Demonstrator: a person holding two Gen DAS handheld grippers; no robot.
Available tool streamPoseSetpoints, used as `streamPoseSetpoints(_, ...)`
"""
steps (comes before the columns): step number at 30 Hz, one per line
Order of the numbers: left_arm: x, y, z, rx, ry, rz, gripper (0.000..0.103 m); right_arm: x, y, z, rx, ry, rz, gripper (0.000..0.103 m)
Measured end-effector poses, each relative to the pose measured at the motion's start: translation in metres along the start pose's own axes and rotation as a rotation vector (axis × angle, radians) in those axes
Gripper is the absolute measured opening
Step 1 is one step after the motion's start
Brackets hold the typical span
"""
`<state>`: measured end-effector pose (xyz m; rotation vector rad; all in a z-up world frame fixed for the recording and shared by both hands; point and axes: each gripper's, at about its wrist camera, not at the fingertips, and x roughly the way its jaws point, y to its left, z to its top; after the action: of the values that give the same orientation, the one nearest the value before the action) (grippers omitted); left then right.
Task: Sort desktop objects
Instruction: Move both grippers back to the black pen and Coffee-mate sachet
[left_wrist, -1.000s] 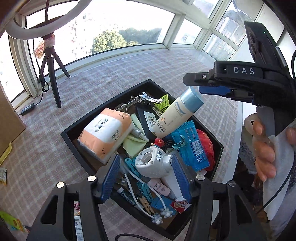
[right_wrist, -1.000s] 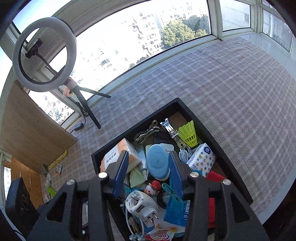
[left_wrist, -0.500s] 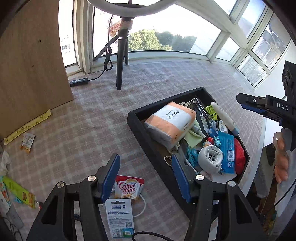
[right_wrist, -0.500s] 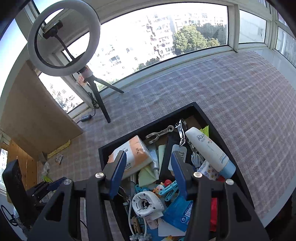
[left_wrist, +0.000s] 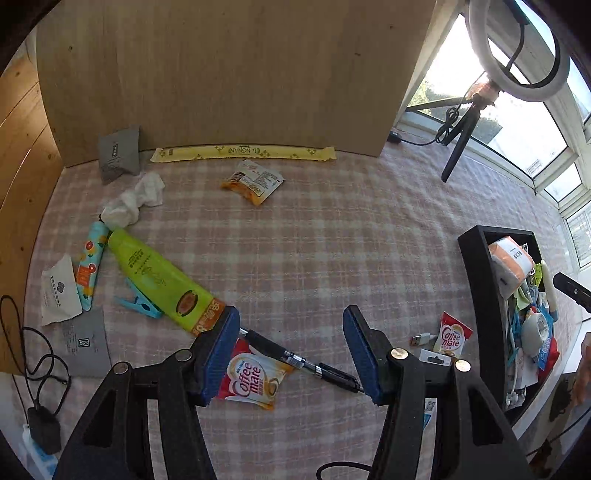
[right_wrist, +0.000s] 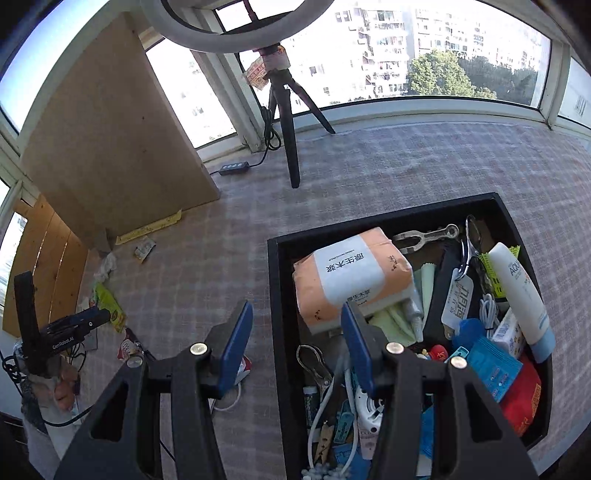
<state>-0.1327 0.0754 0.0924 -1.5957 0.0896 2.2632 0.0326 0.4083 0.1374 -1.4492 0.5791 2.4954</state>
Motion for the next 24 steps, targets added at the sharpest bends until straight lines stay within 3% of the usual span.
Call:
streamPoseSetpoints(7, 0.004, 0.052, -0.025, -0.072, 0.043, 0.060, 0.056, 0.037, 0.076, -0.016, -0.205, 0.077, 0.036, 0.049)
streamPoseSetpoints(18, 0.025, 0.038, -0.047, -0.042, 0.082, 0.070, 0.056, 0.100, 0.174, -0.048, -0.423, 0.197, 0.082, 0.049)
streamPoseSetpoints(24, 0.031, 0.026, -0.054, 0.014, 0.084, 0.089, 0.060, 0.120, 0.209, -0.064, -0.529, 0.216, 0.077, 0.049)
